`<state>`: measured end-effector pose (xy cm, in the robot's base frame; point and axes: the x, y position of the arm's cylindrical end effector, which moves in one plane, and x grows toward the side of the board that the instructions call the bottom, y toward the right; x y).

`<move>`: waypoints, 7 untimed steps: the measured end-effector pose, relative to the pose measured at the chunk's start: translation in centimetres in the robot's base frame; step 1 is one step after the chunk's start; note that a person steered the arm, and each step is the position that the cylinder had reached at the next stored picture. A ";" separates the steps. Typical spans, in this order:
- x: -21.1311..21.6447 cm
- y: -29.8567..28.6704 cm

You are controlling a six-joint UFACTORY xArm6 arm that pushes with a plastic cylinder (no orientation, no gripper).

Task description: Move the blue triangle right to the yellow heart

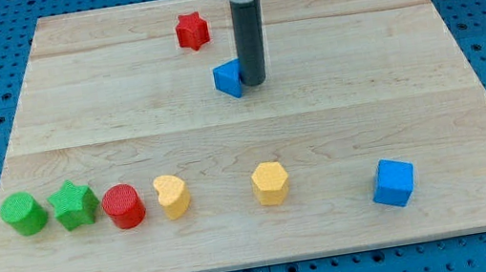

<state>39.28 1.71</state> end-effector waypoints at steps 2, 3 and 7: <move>-2.8 -1.9; -6.2 -1.7; -1.0 -10.7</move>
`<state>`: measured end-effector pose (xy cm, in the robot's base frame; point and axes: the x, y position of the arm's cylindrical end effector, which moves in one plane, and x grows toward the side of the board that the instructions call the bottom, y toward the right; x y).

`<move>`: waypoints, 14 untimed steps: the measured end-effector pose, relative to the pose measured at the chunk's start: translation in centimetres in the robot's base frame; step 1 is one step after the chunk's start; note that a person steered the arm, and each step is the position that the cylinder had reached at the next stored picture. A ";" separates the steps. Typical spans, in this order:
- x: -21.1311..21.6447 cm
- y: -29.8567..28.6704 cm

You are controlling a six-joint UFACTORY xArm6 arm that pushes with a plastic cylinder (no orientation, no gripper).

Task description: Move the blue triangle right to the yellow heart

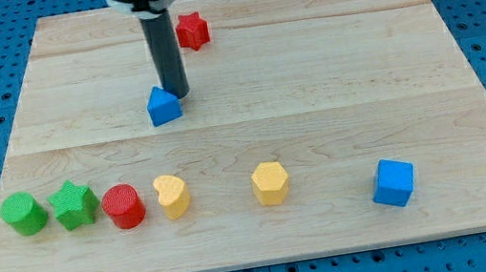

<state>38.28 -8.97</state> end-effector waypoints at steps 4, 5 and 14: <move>6.6 -8.8; 7.3 -11.3; 9.8 0.1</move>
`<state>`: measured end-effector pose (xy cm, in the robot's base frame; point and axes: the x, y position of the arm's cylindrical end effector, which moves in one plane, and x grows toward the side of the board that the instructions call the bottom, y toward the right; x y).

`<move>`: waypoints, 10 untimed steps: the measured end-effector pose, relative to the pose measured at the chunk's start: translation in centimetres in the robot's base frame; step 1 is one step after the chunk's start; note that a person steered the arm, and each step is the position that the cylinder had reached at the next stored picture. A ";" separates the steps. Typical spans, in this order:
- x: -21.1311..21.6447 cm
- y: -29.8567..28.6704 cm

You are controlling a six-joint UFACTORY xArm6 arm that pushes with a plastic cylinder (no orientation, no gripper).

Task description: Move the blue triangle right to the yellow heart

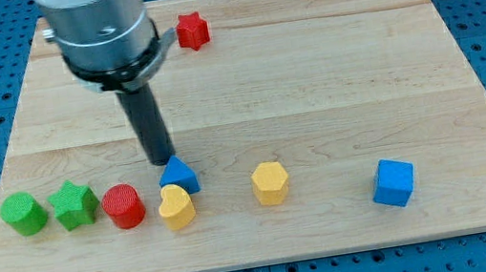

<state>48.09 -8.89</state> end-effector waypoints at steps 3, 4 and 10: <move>2.9 1.0; 2.9 -0.8; 7.2 3.8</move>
